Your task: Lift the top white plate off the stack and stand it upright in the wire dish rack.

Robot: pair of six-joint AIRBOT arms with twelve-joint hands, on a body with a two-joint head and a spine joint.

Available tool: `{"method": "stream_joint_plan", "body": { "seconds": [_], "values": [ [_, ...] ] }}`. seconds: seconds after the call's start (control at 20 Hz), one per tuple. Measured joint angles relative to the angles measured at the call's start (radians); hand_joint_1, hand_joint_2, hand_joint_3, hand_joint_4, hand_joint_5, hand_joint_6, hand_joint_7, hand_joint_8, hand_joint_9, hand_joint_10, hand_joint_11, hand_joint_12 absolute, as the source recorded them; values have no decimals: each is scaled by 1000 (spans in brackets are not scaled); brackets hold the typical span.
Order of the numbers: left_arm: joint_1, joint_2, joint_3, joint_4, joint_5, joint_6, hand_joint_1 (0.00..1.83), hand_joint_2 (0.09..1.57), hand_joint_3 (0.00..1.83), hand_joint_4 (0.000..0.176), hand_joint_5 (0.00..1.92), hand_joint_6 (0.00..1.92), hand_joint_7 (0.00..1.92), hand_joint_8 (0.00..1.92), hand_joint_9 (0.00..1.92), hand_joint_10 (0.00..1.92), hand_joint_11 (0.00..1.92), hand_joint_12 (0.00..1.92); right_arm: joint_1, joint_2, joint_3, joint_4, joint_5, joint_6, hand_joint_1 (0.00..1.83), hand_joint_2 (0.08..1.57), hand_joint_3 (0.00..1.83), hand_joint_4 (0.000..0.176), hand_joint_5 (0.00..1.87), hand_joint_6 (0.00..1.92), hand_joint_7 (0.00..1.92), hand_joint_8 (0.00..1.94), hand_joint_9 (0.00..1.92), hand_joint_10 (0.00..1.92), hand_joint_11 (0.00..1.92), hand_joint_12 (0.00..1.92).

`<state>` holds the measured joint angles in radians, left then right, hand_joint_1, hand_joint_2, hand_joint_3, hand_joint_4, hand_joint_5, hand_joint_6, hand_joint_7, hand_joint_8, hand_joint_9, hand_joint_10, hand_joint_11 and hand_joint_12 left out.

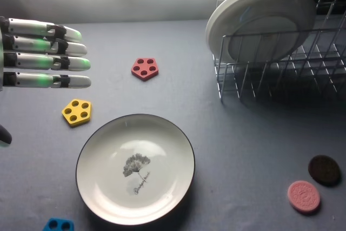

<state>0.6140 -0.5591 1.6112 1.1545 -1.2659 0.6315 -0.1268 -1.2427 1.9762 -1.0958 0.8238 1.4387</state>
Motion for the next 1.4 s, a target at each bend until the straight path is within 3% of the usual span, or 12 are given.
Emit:
{"method": "stream_joint_plan", "body": {
  "seconds": [0.15, 0.4, 0.7, 0.95, 1.4],
  "values": [
    [0, 0, 0, 0, 0, 0, 261, 946, 0, 0, 76, 7, 131, 9, 148, 11, 11, 462, 4, 0, 0, 7, 2, 0, 405, 927, 5, 166, 132, 0, 164, 0, 212, 0, 340, 271],
    [0, 0, 0, 0, 0, 0, 262, 953, 1, 0, 77, 2, 124, 0, 140, 2, 8, 466, 4, 0, -2, 14, -14, -5, 382, 903, 0, 175, 99, 0, 81, 0, 127, 0, 270, 259],
    [0, 0, 0, 0, -2, 0, 235, 964, 3, 0, 44, 0, 97, 0, 121, 0, 0, 422, 18, 0, -3, 22, -13, -6, 255, 916, 4, 174, 28, 0, 0, 0, 1, 0, 36, 195],
    [0, 0, 0, 0, -3, 0, 284, 957, 1, 0, 38, 0, 95, 0, 123, 0, 6, 443, 38, 0, -3, 22, -14, -9, 298, 906, 0, 176, 36, 3, 0, 0, 0, 0, 32, 205],
    [0, 1, 0, 0, -7, 0, 264, 963, 0, 0, 21, 2, 65, 1, 70, 1, 0, 248, 74, 0, -32, 18, -13, -54, 206, 937, 8, 176, 38, 5, 14, 4, 3, 0, 9, 207]
  ]
}}
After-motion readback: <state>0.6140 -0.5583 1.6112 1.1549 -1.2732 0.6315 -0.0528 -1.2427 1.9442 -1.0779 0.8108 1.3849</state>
